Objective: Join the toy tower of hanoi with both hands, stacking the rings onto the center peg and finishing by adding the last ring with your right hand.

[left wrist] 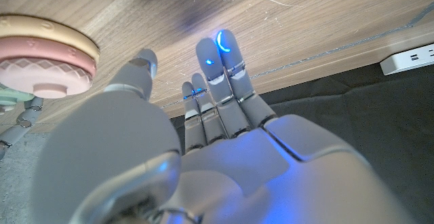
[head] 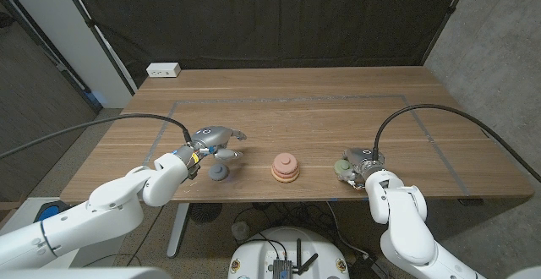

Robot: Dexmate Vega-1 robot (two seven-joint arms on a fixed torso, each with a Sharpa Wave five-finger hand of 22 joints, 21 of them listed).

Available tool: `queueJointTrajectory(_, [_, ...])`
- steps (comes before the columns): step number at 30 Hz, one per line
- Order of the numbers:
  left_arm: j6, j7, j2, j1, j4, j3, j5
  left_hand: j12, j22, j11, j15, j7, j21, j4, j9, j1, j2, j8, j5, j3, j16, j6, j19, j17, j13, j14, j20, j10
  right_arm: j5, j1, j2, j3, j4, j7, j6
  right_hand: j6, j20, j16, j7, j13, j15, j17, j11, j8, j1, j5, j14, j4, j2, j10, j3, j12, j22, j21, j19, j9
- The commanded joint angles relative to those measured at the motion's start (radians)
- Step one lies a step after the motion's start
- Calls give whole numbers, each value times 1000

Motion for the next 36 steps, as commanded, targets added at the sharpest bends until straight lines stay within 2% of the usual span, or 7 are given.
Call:
queueJointTrajectory(1, [-9,-4,-4,-14,10,9,-4,-5,1,-2,-113,1,3,1,1,-2,12,-4,8,10,-5,8,8,3,2,13,-116,13,-11,1,3,-2,9,15,1,22,-96,-2,1,6,-60,-6,-2,9,18,6,-1,-7,14,26,3,11,4,7,4,3])
queueJointTrajectory(13, [-3,-5,-11,-22,13,15,-2,-5,0,-7,-113,-1,4,1,2,-3,14,-3,10,15,-5,16,12,4,4,16,-117,18,27,-1,-6,13,8,-26,12,81,-97,38,-4,19,-61,30,-6,29,61,18,40,-16,41,105,21,30,3,16,25,1])
queueJointTrajectory(21, [5,-1,-12,-21,9,14,-1,-6,0,-7,-114,-1,5,0,3,-3,14,-5,12,19,-5,15,15,5,4,18,-117,23,83,-5,-23,26,-2,-89,19,138,-99,80,-8,29,-61,105,-17,49,87,28,78,-17,57,161,39,37,7,38,68,-3])
queueJointTrajectory(36, [1,11,-11,-14,9,6,-11,-6,0,-8,-114,-2,6,-1,4,-4,14,-6,14,24,-6,19,19,5,5,20,-120,28,110,4,-52,15,-31,-126,-12,186,-100,123,-15,34,-61,176,-20,64,115,48,121,-18,73,210,65,35,25,71,113,-7])
